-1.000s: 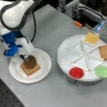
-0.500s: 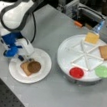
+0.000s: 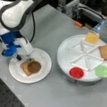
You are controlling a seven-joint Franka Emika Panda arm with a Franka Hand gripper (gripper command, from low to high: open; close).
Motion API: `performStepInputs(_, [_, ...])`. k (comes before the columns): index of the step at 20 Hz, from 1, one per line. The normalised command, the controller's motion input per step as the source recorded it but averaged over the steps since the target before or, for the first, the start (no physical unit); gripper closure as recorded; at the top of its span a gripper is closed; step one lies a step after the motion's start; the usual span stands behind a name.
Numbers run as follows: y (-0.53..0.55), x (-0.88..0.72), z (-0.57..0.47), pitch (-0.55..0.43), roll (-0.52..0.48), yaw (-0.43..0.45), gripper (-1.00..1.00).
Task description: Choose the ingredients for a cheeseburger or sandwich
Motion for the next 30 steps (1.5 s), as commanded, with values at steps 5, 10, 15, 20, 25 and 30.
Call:
performStepInputs(5, [0.21,-0.04,0.27,0.123,-0.321,0.001,-1.00])
performStepInputs(10, [0.48,-0.23,0.26,0.129,-0.442,-0.058,-1.00])
performStepInputs(15, [0.67,-0.46,0.18,0.071,-0.482,-0.097,-1.00])
performStepInputs(20, [0.56,-0.64,0.10,-0.056,-0.480,-0.099,-1.00])
performStepInputs(25, [0.39,-0.70,0.08,-0.137,-0.467,-0.104,-1.00])
performStepInputs(30, [0.37,-0.68,0.07,-0.176,-0.465,-0.101,-1.00])
